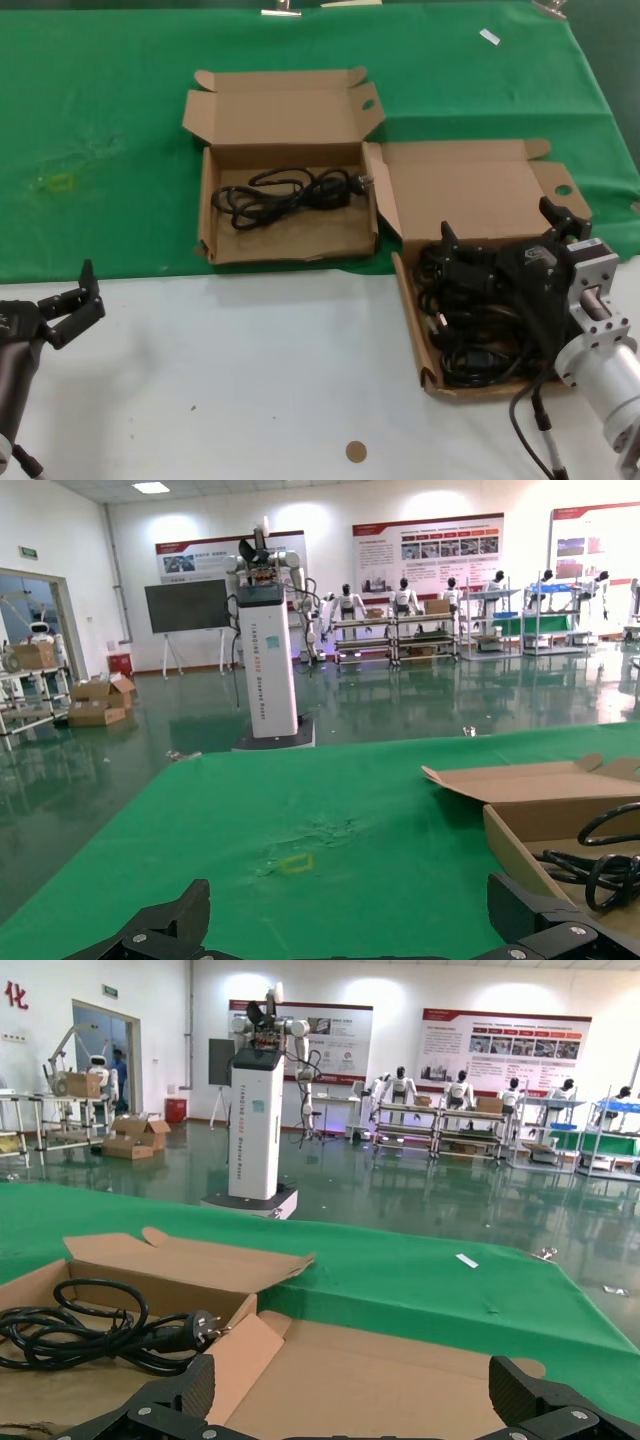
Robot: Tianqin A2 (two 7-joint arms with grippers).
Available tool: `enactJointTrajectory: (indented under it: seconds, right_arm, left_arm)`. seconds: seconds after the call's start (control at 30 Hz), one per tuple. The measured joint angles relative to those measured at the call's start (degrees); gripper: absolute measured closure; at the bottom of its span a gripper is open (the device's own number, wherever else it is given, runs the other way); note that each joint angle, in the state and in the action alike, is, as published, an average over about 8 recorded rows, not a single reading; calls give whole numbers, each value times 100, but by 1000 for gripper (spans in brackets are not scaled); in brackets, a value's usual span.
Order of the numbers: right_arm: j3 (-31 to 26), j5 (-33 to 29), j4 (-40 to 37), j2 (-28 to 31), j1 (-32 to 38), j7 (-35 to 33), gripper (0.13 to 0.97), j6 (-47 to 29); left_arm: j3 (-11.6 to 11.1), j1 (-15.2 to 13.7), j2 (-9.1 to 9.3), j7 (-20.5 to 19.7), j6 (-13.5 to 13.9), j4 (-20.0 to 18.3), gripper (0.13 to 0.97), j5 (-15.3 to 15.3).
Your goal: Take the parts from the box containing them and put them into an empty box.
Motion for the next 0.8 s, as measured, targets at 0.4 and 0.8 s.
enactJointTrajectory:
  seconds: [0.4, 0.8]
  right_arm:
    - [0, 0, 0, 0, 0, 0, 129, 0]
    - [0, 0, 0, 0, 0, 0, 129, 0]
  left_arm:
    - [0, 0, 0, 0, 0, 0, 132, 0]
    - [0, 0, 0, 0, 0, 0, 132, 0]
